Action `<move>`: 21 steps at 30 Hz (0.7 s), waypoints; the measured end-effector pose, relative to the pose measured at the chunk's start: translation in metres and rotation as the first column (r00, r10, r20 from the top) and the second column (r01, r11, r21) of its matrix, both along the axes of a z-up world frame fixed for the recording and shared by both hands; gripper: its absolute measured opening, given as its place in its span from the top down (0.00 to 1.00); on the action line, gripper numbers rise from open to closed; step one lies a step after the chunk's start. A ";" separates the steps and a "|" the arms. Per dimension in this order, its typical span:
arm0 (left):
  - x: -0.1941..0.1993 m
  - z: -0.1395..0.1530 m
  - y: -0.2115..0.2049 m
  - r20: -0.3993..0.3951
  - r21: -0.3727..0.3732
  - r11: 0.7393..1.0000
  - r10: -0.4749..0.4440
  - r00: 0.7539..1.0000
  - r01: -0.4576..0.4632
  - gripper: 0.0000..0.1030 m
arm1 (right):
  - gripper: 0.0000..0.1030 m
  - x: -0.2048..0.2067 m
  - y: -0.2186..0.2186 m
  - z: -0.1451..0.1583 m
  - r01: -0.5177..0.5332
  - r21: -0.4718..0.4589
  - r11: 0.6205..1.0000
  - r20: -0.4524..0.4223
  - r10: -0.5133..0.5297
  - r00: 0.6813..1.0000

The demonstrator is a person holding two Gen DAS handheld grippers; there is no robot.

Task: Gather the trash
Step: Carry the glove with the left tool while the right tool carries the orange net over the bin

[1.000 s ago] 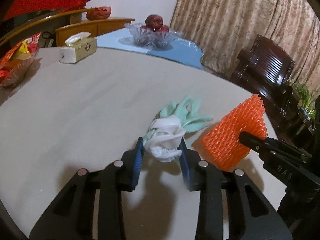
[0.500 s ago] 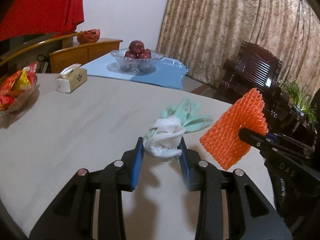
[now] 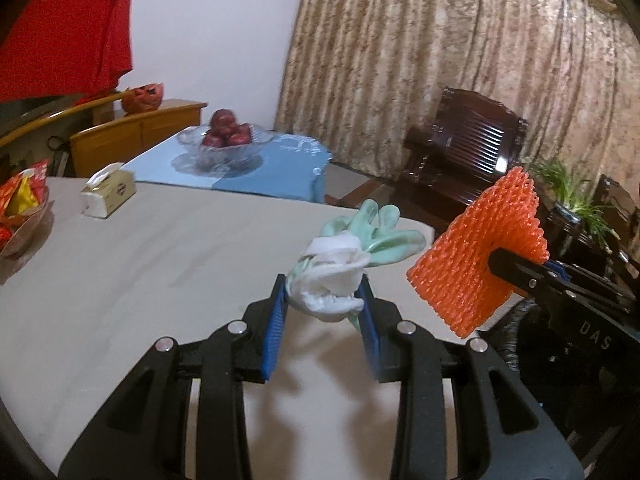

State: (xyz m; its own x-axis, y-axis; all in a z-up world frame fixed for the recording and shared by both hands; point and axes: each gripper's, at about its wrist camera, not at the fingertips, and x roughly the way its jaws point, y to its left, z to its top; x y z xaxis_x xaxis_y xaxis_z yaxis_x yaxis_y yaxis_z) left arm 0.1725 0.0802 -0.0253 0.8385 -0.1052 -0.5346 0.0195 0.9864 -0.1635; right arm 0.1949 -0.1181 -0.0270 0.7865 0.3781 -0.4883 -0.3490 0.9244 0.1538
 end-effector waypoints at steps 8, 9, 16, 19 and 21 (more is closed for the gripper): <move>-0.006 0.008 -0.054 0.029 0.001 0.995 -0.100 0.995 0.100 0.68 | 0.76 -0.023 -0.051 0.010 0.087 0.002 0.996 0.026 -0.087 0.996; -0.007 0.010 -0.063 0.034 0.002 0.993 -0.116 0.993 0.116 0.68 | 0.76 -0.024 -0.057 0.011 0.097 0.003 0.995 0.029 -0.097 0.995; -0.010 0.012 -0.111 0.051 0.011 0.980 -0.200 0.978 0.200 0.68 | 0.76 -0.044 -0.105 0.012 0.187 -0.001 0.982 0.039 -0.187 0.982; -0.010 0.011 -0.134 0.052 0.014 0.970 -0.245 0.968 0.244 0.68 | 0.76 -0.054 -0.130 0.010 0.234 -0.005 0.972 0.036 -0.234 0.972; -0.010 0.011 -0.150 0.053 0.020 0.962 -0.273 0.961 0.273 0.68 | 0.76 -0.059 -0.143 0.008 0.260 -0.009 0.966 0.034 -0.260 0.965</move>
